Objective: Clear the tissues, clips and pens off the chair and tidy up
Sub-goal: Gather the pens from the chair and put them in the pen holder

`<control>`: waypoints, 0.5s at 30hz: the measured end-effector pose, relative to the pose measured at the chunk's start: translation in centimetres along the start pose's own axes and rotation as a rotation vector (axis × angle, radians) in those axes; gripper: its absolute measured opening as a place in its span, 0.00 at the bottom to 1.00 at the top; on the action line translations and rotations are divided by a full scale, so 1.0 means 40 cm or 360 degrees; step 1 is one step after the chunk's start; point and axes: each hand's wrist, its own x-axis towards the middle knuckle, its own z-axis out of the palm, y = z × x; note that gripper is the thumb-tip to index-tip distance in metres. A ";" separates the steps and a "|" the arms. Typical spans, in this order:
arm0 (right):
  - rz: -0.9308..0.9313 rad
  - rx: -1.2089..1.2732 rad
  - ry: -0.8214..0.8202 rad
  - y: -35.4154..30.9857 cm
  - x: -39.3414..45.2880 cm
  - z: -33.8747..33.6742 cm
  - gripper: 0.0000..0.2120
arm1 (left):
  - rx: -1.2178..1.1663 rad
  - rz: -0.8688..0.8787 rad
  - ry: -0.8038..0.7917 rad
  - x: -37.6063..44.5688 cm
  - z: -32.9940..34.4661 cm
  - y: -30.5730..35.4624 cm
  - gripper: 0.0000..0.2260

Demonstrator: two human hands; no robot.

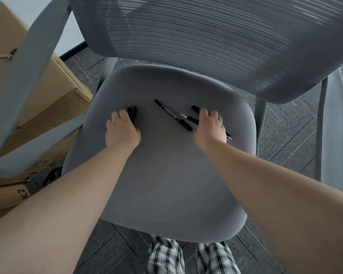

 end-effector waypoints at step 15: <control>-0.0151 0.0233 0.0014 -0.090 0.024 -0.045 0.10 | -0.0347 0.0070 -0.0033 -0.008 -0.004 -0.017 0.04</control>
